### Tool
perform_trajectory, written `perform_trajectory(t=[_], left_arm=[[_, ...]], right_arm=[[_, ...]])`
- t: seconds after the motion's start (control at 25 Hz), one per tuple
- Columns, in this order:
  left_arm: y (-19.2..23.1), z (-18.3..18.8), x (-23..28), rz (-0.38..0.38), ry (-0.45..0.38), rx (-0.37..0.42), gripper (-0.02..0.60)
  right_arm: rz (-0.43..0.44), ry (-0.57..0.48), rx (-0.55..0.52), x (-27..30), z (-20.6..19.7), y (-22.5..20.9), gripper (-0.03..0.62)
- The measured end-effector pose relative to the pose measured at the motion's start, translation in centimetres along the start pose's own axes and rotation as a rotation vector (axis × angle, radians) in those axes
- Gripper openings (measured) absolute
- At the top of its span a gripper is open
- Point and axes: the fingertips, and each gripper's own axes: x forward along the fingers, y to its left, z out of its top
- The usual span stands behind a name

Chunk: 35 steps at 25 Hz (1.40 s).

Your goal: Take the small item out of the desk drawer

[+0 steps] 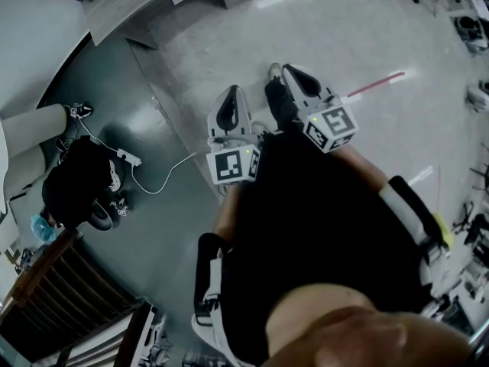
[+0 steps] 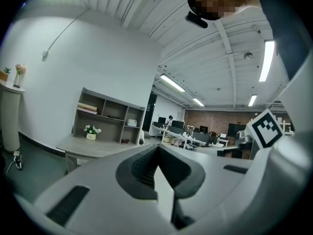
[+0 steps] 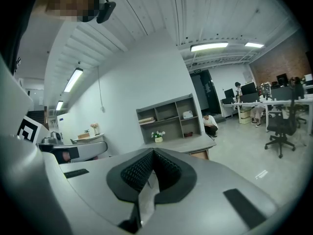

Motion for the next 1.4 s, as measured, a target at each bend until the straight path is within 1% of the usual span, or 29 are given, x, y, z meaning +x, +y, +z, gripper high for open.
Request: perform_trajectory(t=[0.2, 0.44, 0.84, 1.08, 1.24, 1.4], left_arm=[[2.0, 1.0, 4.8, 0.016, 0.009, -0.005, -0.002], [3.0, 2.1, 11.9, 0.014, 0.025, -0.010, -0.002], [4.2, 5.2, 23.3, 0.067, 0.039, -0.011, -0.002], [5.2, 6.6, 27.9, 0.100, 0.025, -0.012, -0.002], [5.8, 7.1, 29.5, 0.106, 0.034, -0.015, -0.002], [7.3, 7.1, 31.5, 0.107, 0.035, -0.015, -0.002]], right_arm=[[0.012, 0.006, 0.003, 4.4, 1.4, -2.6, -0.002], [0.025, 0.017, -0.006, 9.5, 3.3, -7.2, -0.002], [0.065, 0.050, -0.009, 16.7, 6.5, -15.4, -0.002], [0.054, 0.069, 0.012, 20.6, 6.8, -19.4, -0.002], [0.048, 0.100, 0.020, 22.4, 6.7, -20.5, -0.002], [0.046, 0.115, 0.021, 25.0, 6.4, -21.4, -0.002]])
